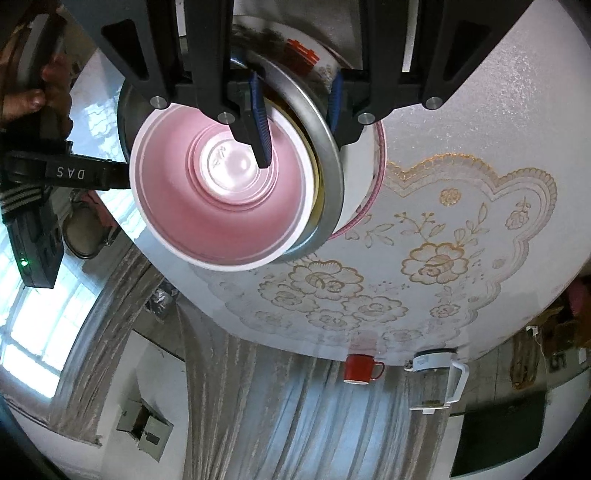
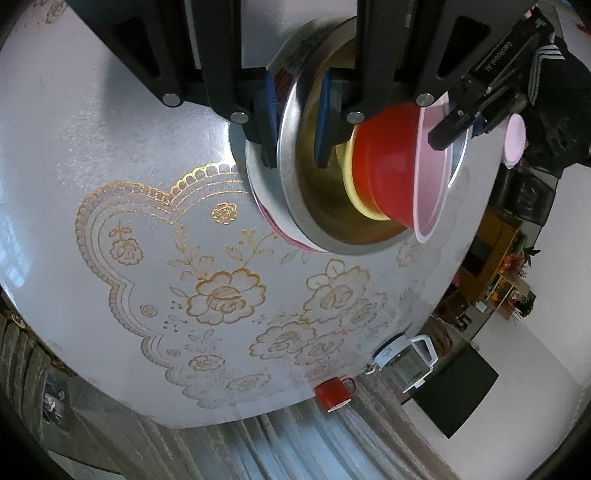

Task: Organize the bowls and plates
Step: 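Lift the nested bowls with both grippers and carry them over the plate stack, then lower the nested bowls onto the plate stack and open both grippers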

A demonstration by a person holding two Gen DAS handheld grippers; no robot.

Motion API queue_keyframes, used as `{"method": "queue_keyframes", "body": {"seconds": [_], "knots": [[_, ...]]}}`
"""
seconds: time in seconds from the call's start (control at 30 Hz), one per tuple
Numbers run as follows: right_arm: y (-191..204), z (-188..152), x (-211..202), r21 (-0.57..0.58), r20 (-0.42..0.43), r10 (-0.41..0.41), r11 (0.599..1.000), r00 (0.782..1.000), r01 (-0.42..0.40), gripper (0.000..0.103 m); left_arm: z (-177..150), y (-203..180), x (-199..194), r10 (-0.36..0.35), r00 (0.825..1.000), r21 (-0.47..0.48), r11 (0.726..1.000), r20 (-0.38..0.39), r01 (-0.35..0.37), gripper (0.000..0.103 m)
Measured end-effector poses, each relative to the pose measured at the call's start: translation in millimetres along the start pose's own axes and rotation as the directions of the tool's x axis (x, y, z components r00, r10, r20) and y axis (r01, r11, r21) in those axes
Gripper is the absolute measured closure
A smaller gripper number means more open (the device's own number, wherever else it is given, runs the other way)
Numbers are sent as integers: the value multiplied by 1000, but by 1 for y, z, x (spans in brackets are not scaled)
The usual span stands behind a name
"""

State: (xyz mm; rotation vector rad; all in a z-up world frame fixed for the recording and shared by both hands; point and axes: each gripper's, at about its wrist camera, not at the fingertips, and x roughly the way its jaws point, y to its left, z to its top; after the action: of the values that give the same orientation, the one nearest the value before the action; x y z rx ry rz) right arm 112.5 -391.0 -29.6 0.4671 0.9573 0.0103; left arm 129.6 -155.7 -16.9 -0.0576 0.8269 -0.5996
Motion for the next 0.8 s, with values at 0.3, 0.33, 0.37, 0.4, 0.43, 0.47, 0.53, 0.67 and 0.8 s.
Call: {"method": "queue_keyframes", "body": {"seconds": [0.3, 0.33, 0.37, 0.4, 0.43, 0.47, 0.53, 0.67, 0.8], "knots": [[1, -2, 1, 12, 11, 8, 1000, 1000, -8, 81, -5, 0, 1, -9, 1000, -2, 1000, -4, 9, 73], [2, -3, 0, 14, 14, 8, 1000, 1000, -8, 79, -6, 1, 0, -9, 1000, -4, 1000, -3, 9, 73], [1, -3, -2, 19, 22, 9, 1000, 1000, -9, 77, -7, 1, -1, -10, 1000, -4, 1000, 3, 10, 73], [1, -3, -4, 22, 31, 9, 1000, 999, -9, 77, -7, 1, -2, -10, 1000, -3, 1000, 4, 10, 72], [2, -4, -6, 24, 38, 7, 1000, 999, -8, 76, -7, 2, -4, -11, 1000, -6, 1000, 7, 11, 71], [2, -4, -8, 26, 47, 3, 1000, 999, -4, 75, -7, 3, -5, -13, 1000, -9, 1000, 10, 13, 71], [2, -4, -12, 27, 60, -3, 1000, 998, 1, 75, -8, 4, -8, -8, 1000, -9, 1000, 17, 8, 71], [3, -6, -16, 27, 66, 1, 1000, 998, -3, 75, -9, 8, -14, -9, 1000, -20, 1000, 28, 9, 70], [6, -8, -17, 20, 72, 1, 1000, 997, -3, 75, -10, 13, -20, -5, 999, -46, 999, 45, 7, 66]]}}
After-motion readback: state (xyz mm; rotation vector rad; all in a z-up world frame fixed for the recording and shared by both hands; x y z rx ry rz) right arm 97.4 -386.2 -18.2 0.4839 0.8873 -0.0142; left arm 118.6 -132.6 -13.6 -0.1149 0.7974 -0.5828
